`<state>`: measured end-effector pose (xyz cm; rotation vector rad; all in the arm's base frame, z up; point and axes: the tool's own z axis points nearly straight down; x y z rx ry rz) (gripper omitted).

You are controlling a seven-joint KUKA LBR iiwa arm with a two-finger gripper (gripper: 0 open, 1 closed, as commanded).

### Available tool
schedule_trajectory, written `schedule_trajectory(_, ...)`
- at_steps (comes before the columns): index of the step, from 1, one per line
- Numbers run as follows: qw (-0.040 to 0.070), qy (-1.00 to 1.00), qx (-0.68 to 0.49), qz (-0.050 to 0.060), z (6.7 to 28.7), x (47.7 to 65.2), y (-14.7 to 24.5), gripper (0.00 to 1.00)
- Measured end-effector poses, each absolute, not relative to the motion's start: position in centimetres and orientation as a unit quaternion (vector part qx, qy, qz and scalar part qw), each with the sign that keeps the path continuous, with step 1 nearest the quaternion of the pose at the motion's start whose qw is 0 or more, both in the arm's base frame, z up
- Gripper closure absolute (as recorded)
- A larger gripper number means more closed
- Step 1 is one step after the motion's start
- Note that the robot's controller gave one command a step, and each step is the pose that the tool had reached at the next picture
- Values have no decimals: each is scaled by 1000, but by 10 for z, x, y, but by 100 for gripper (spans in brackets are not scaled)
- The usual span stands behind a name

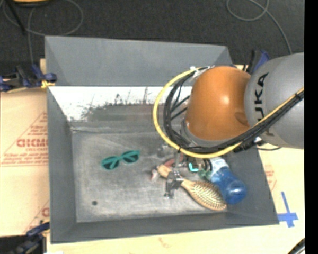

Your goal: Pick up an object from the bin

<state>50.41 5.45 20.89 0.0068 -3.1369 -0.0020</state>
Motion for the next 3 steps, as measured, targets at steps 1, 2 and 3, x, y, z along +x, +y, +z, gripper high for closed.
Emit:
schedule_trajectory(1, -1, -1000, 1, -1, 212, 506, 54, 0)
schedule_trajectory(2, -4, -1000, 18, 1, 147, 510, -5, 0)
schedule_trajectory(3, -7, -991, 134, 1, 79, 565, -30, 0)
